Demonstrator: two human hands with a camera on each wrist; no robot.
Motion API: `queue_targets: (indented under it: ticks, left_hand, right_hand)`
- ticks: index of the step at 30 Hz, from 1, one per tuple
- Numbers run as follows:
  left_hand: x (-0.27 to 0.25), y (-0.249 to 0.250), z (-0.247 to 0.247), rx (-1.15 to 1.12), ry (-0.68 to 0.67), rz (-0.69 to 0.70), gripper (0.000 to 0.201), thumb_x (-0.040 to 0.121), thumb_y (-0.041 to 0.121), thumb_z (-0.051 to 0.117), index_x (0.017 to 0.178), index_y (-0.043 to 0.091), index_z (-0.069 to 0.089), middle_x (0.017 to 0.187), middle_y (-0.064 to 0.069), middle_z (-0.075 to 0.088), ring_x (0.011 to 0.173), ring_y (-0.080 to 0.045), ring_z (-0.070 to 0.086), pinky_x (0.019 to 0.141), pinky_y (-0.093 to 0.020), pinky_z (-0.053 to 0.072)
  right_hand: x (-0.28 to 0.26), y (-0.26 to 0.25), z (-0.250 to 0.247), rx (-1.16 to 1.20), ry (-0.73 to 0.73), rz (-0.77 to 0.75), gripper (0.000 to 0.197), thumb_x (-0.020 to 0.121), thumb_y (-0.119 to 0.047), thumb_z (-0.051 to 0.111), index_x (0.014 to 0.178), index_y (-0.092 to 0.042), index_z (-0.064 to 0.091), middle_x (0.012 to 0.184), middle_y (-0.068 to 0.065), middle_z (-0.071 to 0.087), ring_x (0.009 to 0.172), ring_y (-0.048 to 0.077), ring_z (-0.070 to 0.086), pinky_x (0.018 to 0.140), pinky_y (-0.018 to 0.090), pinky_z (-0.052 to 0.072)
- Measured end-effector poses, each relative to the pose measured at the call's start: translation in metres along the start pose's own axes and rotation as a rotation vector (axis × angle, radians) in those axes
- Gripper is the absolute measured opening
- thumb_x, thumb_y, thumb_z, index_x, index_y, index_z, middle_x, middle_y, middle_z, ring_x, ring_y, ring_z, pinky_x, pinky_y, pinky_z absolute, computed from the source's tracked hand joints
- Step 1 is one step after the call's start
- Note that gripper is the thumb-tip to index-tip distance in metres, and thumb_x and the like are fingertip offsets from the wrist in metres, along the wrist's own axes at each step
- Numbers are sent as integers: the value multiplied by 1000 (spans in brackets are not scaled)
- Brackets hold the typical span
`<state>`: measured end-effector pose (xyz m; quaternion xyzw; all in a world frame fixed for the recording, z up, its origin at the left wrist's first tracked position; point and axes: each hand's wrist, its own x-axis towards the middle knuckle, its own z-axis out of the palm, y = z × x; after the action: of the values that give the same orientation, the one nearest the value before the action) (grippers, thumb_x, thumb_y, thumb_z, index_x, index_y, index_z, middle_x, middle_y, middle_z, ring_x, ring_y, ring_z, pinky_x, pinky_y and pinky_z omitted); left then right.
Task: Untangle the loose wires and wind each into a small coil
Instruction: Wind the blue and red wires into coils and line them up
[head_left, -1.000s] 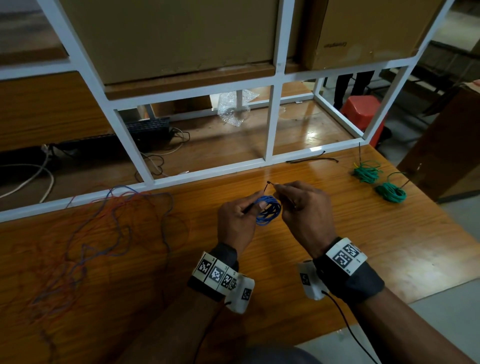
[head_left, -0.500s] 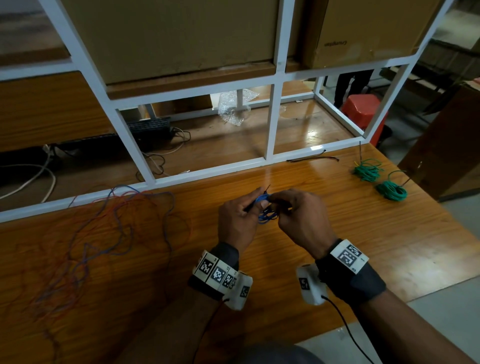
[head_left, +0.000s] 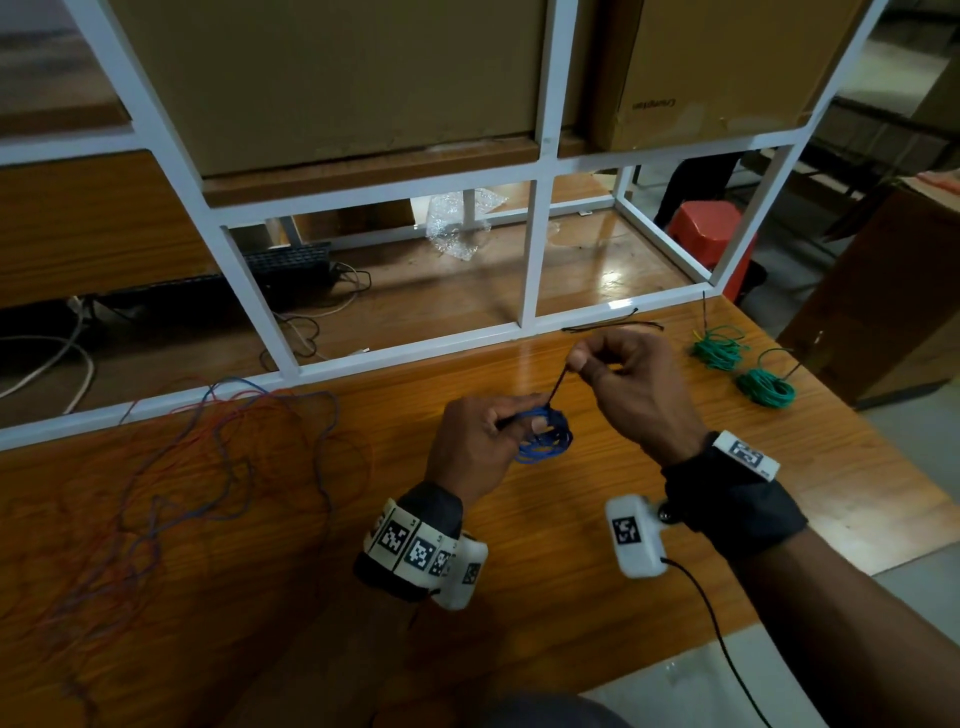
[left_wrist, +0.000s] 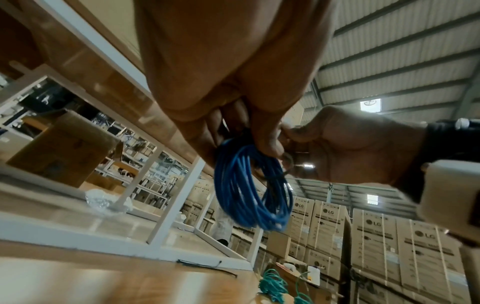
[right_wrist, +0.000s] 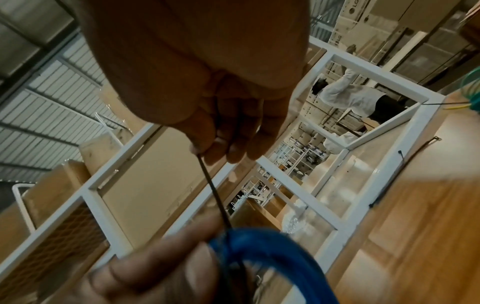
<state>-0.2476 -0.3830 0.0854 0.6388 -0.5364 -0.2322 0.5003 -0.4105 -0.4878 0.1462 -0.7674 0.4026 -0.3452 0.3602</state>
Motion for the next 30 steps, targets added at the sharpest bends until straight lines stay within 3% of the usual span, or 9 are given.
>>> queue_targets:
  ticks: [3,6,8,11,15,19,22,26,30]
  left_hand:
    - [-1,-3,-6,95,-105,-10,25,89,23,76,114,22,76,113,4,75,97,3,66,78,-9,50]
    - [-5,-4,-6,88,-134,-1,24,90,23,74,114,25,76,111,10,74,93,10,65,77,-7,49]
    - [-4,-2,-4,103,-155,-25,23,91,23,74,113,27,76,113,11,74,90,15,63,76,-5,48]
    - [-5,4,-2,133,-183,-46,22,92,24,72,114,27,76,113,10,74,87,9,65,69,-5,47]
    - [-14,4,11,299,-200,-63,20,94,28,69,113,33,75,103,16,72,83,1,68,49,-12,40]
    - [-34,-13,34,403,-253,-75,23,95,31,67,116,35,74,114,11,74,90,-7,69,68,-20,53]
    - [-35,-23,36,269,-235,-138,23,95,30,68,116,32,75,119,12,72,101,-3,68,82,-27,59]
    - [-37,-34,40,131,-170,-182,21,94,27,69,114,25,76,113,10,74,97,-2,69,84,-32,59]
    - [-52,-47,53,-74,-85,-317,20,96,22,68,110,34,74,93,9,76,79,-9,73,78,-43,60]
  right_hand:
    - [7,-7,-14,150,63,20,14,100,-20,63,89,-22,71,89,-5,76,89,10,70,82,38,59]
    - [8,-11,-18,351,29,79,13,105,-14,55,97,-11,65,94,5,77,96,20,74,86,40,60]
    - [4,-10,-14,478,-2,123,14,108,-12,49,103,-2,57,89,12,74,91,27,76,84,42,62]
    - [5,-6,-10,553,10,155,10,108,-8,46,102,-5,53,79,9,63,72,26,70,76,42,63]
    - [10,6,-6,444,81,219,12,105,-5,49,96,-3,56,75,9,61,65,25,65,65,36,61]
    - [1,30,5,357,82,352,11,100,-2,52,91,-4,58,73,9,63,63,23,66,70,51,64]
    - [0,43,-2,420,104,382,12,101,-1,54,90,-3,59,73,11,65,67,29,70,70,48,65]
    - [-3,48,-20,563,-88,407,4,101,-6,59,98,-4,60,85,17,75,87,36,75,80,49,62]
    - [-37,71,-18,488,-171,433,29,99,-35,69,113,-10,65,106,9,78,103,25,74,91,51,61]
